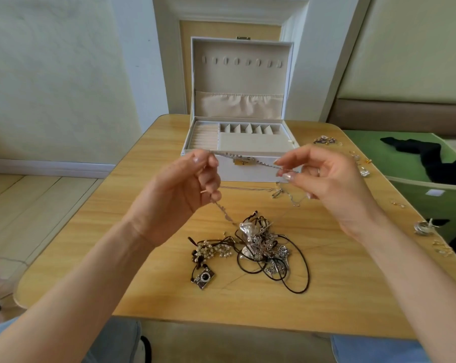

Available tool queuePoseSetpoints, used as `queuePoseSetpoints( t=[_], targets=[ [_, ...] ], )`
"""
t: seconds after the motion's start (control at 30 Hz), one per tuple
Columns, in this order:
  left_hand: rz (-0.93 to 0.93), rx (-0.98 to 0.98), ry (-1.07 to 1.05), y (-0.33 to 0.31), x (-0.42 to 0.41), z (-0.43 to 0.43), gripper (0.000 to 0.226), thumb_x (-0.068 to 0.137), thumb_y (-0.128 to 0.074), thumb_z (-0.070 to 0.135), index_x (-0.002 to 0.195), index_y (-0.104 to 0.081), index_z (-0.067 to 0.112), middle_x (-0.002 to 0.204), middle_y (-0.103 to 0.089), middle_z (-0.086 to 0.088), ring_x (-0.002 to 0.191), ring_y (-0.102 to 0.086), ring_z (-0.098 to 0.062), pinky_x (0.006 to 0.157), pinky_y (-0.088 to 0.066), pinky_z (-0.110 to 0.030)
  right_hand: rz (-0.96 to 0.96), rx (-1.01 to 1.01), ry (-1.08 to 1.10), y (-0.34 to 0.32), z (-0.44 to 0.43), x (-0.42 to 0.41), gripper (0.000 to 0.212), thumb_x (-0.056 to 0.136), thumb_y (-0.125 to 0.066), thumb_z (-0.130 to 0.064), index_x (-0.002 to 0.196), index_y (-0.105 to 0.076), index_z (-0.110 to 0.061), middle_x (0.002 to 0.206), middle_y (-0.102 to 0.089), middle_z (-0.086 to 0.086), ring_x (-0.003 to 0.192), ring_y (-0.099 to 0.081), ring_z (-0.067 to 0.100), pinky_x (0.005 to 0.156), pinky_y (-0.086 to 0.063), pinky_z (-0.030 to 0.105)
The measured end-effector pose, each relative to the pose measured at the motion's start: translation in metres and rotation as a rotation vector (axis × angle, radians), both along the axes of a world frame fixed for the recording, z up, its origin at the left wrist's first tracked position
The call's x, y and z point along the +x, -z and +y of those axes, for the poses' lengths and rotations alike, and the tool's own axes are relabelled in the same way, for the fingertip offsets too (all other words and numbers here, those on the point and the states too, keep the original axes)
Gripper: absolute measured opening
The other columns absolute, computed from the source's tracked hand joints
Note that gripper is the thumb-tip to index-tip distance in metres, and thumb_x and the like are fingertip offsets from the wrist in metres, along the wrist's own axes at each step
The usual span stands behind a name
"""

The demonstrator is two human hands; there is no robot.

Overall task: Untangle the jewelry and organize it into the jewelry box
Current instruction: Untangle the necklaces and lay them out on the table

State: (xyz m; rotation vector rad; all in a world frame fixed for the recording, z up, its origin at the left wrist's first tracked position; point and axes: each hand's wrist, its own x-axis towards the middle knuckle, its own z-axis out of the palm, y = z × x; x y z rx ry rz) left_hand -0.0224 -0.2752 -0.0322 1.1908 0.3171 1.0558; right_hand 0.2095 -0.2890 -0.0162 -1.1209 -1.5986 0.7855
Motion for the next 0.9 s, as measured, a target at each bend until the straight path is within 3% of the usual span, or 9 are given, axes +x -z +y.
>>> queuePoseSetpoints(
  t=[0.1, 0.17, 0.27, 0.37, 0.53, 0.67, 0.77, 0.9],
  targets=[
    [-0.080, -0.021, 0.027, 0.002, 0.000, 0.002, 0.016, 0.076, -0.071, 0.029, 0.087, -0.064, 0.018, 0.068, -0.048, 0.008, 0.065, -0.050, -0.007, 0.067, -0.050, -0.022, 0.057, -0.035, 0.100, 0.002, -0.002, -0.004, 0.007, 0.086, -0.063, -0.012, 0.083, -0.069, -0.014, 0.072, -0.069, 0.004, 0.044, -0.045, 0.002, 0.042, -0.036, 0.014],
    [-0.107, -0.030, 0.025, 0.002, 0.000, 0.002, 0.020, 0.076, -0.071, 0.026, 0.094, -0.065, 0.020, 0.068, -0.049, 0.008, 0.063, -0.050, -0.007, 0.068, -0.050, -0.023, 0.128, -0.077, 0.103, 0.003, -0.002, -0.006, 0.023, 0.087, -0.059, -0.030, 0.077, -0.068, -0.011, 0.061, -0.066, 0.008, 0.041, -0.046, 0.010, 0.040, -0.033, 0.015],
    [-0.045, -0.028, -0.049, -0.001, 0.001, 0.001, 0.015, 0.082, -0.059, 0.017, 0.094, -0.066, 0.021, 0.063, -0.045, 0.008, 0.053, -0.041, -0.005, 0.053, -0.043, -0.017, 0.204, -0.129, 0.112, 0.000, -0.003, -0.006, 0.046, 0.086, -0.047, -0.047, 0.068, -0.064, -0.008, 0.049, -0.059, 0.010, 0.039, -0.047, 0.015, 0.038, -0.032, 0.017],
    [0.123, 0.022, -0.206, 0.000, 0.003, 0.001, 0.018, 0.084, -0.050, 0.013, 0.086, -0.067, 0.018, 0.058, -0.042, 0.006, 0.048, -0.032, -0.007, 0.046, -0.032, -0.016, 0.255, -0.061, 0.165, 0.001, -0.003, -0.008, 0.050, 0.092, -0.042, -0.042, 0.064, -0.061, -0.006, 0.042, -0.052, 0.006, 0.036, -0.043, 0.012, 0.037, -0.030, 0.013],
    [0.302, 0.106, -0.489, 0.006, 0.009, 0.000, 0.013, 0.089, -0.056, 0.014, 0.087, -0.068, 0.018, 0.058, -0.052, 0.006, 0.052, -0.043, -0.007, 0.053, -0.040, -0.018, 0.312, 0.017, 0.211, 0.002, 0.001, -0.005, 0.035, 0.096, -0.047, -0.021, 0.066, -0.061, -0.009, 0.046, -0.051, 0.001, 0.042, -0.043, 0.010, 0.041, -0.032, 0.015],
    [0.305, -0.033, -0.677, 0.010, 0.000, 0.010, 0.016, 0.092, -0.052, 0.007, 0.086, -0.066, 0.012, 0.064, -0.063, 0.001, 0.058, -0.058, -0.009, 0.058, -0.053, -0.020, 0.312, -0.125, 0.094, 0.003, 0.008, 0.008, 0.006, 0.085, -0.060, -0.004, 0.081, -0.065, -0.006, 0.056, -0.059, 0.001, 0.051, -0.052, 0.011, 0.045, -0.041, 0.018],
    [0.368, -0.069, -0.738, 0.014, -0.008, 0.018, 0.013, 0.092, -0.054, 0.006, 0.086, -0.065, 0.009, 0.067, -0.065, -0.002, 0.060, -0.064, -0.010, 0.059, -0.057, -0.023, 0.293, -0.207, 0.047, 0.007, 0.014, 0.014, 0.007, 0.080, -0.064, -0.002, 0.086, -0.066, -0.002, 0.061, -0.066, 0.003, 0.056, -0.061, 0.013, 0.053, -0.052, 0.019],
    [0.619, 0.020, -0.816, 0.019, -0.020, 0.031, 0.005, 0.089, -0.060, 0.009, 0.087, -0.064, 0.007, 0.076, -0.069, -0.010, 0.064, -0.069, -0.014, 0.060, -0.058, -0.026, 0.314, -0.313, 0.076, 0.019, 0.022, 0.011, 0.007, 0.083, -0.062, 0.002, 0.089, -0.065, 0.001, 0.077, -0.072, 0.013, 0.068, -0.069, 0.019, 0.060, -0.059, 0.026]
  ],
)
